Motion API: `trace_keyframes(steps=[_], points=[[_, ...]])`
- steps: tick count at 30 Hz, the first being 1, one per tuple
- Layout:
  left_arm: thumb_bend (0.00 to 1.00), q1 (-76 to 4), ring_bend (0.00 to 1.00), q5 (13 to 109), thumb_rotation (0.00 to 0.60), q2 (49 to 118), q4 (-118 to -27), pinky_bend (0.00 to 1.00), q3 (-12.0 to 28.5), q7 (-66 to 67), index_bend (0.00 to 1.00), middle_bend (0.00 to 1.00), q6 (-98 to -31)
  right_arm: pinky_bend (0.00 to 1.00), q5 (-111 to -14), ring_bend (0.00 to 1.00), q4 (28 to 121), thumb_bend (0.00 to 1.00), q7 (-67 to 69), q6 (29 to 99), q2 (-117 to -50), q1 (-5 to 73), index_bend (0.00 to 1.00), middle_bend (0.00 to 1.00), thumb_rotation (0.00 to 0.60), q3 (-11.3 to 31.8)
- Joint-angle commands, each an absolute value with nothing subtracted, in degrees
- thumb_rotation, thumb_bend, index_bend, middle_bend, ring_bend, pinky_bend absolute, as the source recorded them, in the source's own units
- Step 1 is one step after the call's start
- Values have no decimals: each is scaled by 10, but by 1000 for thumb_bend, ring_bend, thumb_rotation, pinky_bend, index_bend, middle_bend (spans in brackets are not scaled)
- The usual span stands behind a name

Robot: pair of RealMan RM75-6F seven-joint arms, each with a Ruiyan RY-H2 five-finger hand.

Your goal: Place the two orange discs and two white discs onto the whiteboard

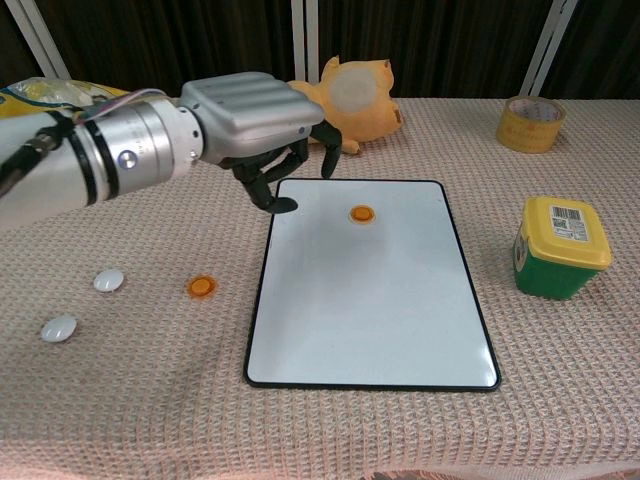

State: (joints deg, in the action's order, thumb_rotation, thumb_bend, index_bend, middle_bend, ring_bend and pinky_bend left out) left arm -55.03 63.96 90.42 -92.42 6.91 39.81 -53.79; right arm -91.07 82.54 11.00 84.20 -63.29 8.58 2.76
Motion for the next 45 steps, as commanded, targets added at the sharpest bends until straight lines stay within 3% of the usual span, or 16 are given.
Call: trace_keyframes(steps=[1, 6, 12, 15, 19, 23, 29, 45], points=[[251, -494, 677, 642, 600, 832, -1010, 725, 4, 427, 379, 755, -578, 0, -913, 0, 827, 327, 106, 842, -635, 87, 0, 0, 600, 27], [251, -452, 674, 683, 600, 825, -1016, 723, -39, 412, 376, 748, -614, 0, -911, 0, 831, 327, 100, 842, -634, 86, 0, 0, 600, 26], [252, -422, 623, 714, 594, 854, -967, 675, -58, 384, 371, 690, -625, 0, -915, 0, 839, 327, 93, 848, -632, 83, 0, 0, 600, 25], [251, -411, 493, 732, 585, 869, -945, 589, -59, 373, 343, 572, -632, 0, -911, 0, 840, 327, 91, 849, -630, 82, 0, 0, 600, 25], [250, -400, 211, 749, 581, 877, -931, 394, -61, 364, 284, 318, -636, 0, -910, 0, 842, 327, 89, 847, -629, 82, 0, 0, 600, 25], [248, -394, 81, 752, 575, 878, -931, 231, -56, 345, 270, 162, -630, 0, -910, 0, 844, 327, 87, 845, -630, 83, 0, 0, 600, 25], [248, -390, 29, 767, 550, 887, -912, 151, -48, 318, 280, 109, -620, 0, -907, 0, 846, 327, 81, 840, -631, 84, 0, 0, 600, 24], [250, -376, 14, 781, 560, 918, -859, 130, -37, 297, 355, 95, -599, 0, -905, 0, 851, 327, 71, 834, -629, 85, 0, 0, 600, 23]])
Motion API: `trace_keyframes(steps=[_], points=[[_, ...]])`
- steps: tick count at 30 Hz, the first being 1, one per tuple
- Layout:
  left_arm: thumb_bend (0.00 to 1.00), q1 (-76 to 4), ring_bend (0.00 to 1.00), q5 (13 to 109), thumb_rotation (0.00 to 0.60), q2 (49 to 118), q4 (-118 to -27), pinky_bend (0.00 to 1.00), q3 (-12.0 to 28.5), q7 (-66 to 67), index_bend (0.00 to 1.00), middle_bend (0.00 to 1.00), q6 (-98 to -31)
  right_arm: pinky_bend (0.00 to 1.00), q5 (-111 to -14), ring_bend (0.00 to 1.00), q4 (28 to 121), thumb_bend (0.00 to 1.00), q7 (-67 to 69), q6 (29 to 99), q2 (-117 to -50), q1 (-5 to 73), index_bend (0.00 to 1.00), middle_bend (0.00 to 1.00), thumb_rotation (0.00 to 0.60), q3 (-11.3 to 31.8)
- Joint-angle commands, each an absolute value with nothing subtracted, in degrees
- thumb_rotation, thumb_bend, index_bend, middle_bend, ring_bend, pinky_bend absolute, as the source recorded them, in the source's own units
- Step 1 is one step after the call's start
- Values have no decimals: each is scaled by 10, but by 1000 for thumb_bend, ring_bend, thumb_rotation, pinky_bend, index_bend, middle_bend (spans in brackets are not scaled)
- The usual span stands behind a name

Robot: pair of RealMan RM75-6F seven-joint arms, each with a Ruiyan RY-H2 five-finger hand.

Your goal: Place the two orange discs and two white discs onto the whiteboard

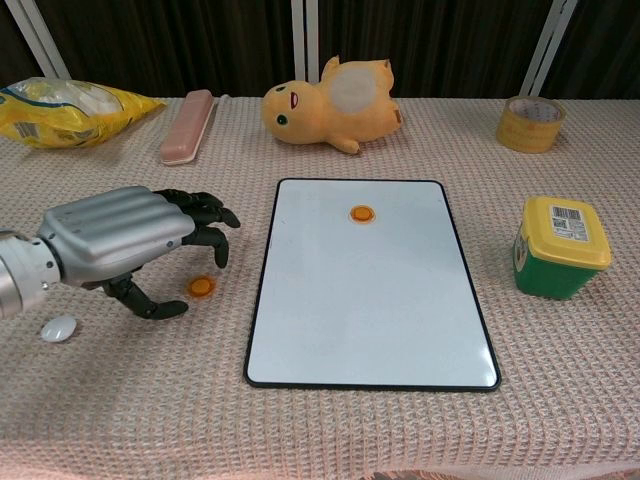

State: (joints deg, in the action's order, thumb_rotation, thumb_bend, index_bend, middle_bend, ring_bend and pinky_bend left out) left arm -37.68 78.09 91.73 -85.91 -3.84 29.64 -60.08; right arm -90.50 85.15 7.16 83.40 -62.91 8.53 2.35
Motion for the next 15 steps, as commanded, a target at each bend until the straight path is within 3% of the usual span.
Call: trace_keyframes(steps=[1, 15], points=[[250, -376, 14, 781, 566, 918, -859, 130, -36, 298, 364, 95, -598, 0, -905, 0, 852, 327, 71, 834, -629, 85, 0, 0, 600, 23], [261, -370, 14, 790, 600, 931, -843, 120, -25, 303, 418, 102, -593, 0, -899, 0, 853, 327, 66, 827, -630, 85, 0, 0, 600, 22]])
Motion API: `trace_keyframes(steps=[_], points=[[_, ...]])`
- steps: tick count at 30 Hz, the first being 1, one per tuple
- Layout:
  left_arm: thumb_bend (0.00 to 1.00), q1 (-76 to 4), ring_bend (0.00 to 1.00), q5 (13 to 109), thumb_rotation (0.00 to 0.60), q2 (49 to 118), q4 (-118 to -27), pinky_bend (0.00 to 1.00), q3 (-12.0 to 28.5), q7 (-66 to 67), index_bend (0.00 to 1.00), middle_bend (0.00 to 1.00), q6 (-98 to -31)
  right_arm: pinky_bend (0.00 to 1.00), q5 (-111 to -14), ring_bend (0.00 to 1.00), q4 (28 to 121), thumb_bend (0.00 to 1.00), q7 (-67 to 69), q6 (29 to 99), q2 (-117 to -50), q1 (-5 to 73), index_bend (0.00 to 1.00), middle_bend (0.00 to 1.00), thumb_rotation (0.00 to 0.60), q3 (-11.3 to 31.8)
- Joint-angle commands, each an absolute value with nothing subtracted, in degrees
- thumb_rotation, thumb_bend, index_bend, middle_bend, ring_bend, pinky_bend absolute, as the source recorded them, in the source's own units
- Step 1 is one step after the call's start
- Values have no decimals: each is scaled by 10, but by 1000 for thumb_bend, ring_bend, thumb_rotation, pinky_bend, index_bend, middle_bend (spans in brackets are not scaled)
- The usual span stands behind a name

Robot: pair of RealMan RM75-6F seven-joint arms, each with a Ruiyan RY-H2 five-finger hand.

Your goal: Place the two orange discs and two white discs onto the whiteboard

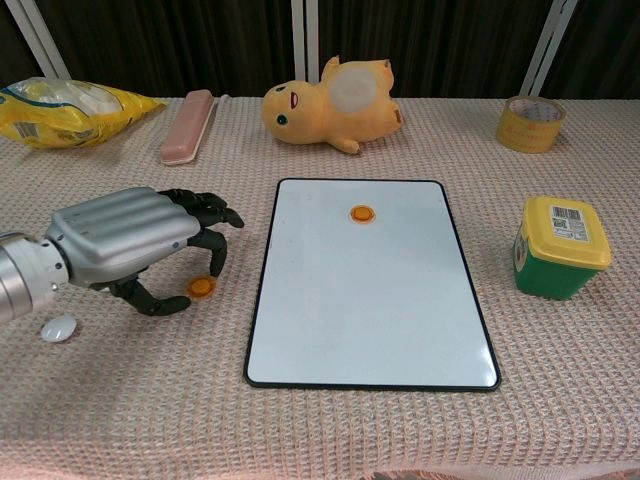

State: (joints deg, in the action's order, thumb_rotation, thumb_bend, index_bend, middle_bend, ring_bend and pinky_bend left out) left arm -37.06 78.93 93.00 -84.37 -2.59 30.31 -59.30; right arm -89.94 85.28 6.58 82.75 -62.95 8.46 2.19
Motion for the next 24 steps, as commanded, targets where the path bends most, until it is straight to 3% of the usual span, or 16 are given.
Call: trace_keyframes(steps=[1, 24], points=[[262, -370, 14, 790, 600, 931, -843, 120, -24, 301, 421, 103, -592, 0, -899, 0, 853, 327, 65, 827, -630, 85, 0, 0, 600, 22], [316, -366, 15, 792, 600, 929, -852, 120, -7, 308, 475, 120, -587, 0, -898, 0, 847, 327, 66, 821, -635, 87, 0, 0, 600, 21]])
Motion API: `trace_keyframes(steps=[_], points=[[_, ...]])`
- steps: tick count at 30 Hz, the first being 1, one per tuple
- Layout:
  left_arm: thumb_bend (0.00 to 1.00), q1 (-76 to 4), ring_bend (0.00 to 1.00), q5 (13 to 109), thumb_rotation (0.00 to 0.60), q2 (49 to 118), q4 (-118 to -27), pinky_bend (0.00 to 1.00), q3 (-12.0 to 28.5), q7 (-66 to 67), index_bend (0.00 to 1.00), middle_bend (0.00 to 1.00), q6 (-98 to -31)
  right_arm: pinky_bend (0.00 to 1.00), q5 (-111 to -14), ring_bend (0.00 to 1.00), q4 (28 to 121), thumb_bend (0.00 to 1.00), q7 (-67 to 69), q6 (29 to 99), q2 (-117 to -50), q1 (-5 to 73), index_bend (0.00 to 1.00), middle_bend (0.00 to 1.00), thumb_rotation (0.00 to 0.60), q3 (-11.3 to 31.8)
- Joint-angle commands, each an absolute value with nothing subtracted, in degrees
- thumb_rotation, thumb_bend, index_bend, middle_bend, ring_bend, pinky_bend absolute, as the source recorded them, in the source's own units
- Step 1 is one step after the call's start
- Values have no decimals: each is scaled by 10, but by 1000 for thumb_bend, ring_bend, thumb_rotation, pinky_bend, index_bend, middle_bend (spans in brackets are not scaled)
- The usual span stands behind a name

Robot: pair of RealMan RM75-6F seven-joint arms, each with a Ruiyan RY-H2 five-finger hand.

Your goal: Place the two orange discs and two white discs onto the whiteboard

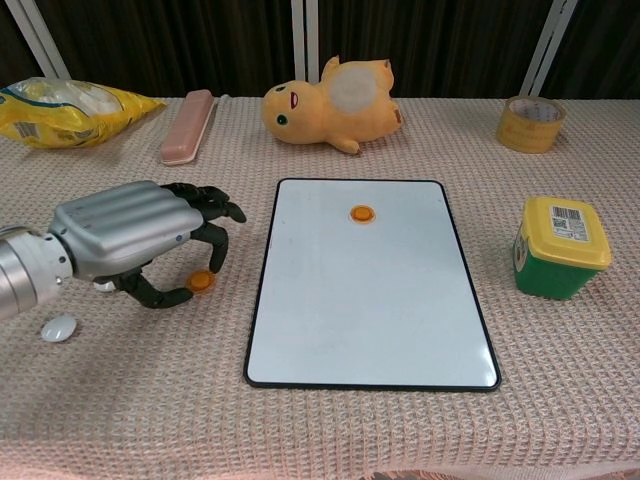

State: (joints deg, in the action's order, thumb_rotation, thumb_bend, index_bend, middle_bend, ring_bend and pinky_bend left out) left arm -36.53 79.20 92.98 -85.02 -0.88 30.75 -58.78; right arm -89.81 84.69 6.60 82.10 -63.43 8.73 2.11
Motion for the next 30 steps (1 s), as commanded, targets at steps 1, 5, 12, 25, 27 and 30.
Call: trace_keyframes(steps=[1, 5, 12, 25, 27, 30], points=[[316, -368, 15, 792, 600, 927, -855, 120, -5, 308, 475, 120, -584, 0, -899, 0, 846, 327, 66, 821, -635, 88, 0, 0, 600, 21], [316, -384, 14, 786, 600, 917, -872, 120, 15, 312, 476, 120, -572, 0, -899, 0, 846, 327, 67, 823, -635, 88, 0, 0, 600, 22], [317, -439, 15, 740, 600, 914, -884, 120, 84, 309, 488, 138, -524, 0, -898, 0, 848, 327, 67, 828, -632, 85, 0, 0, 600, 23], [317, -541, 15, 717, 600, 1039, -694, 119, 139, 242, 489, 148, -463, 0, -892, 0, 834, 327, 88, 835, -632, 83, 0, 0, 600, 30], [317, -551, 15, 718, 600, 1056, -667, 120, 138, 234, 490, 148, -457, 0, -890, 0, 830, 327, 94, 834, -632, 83, 0, 0, 600, 30], [317, -563, 15, 712, 600, 1078, -634, 120, 139, 226, 490, 148, -446, 0, -888, 0, 826, 327, 99, 834, -632, 82, 0, 0, 600, 31]])
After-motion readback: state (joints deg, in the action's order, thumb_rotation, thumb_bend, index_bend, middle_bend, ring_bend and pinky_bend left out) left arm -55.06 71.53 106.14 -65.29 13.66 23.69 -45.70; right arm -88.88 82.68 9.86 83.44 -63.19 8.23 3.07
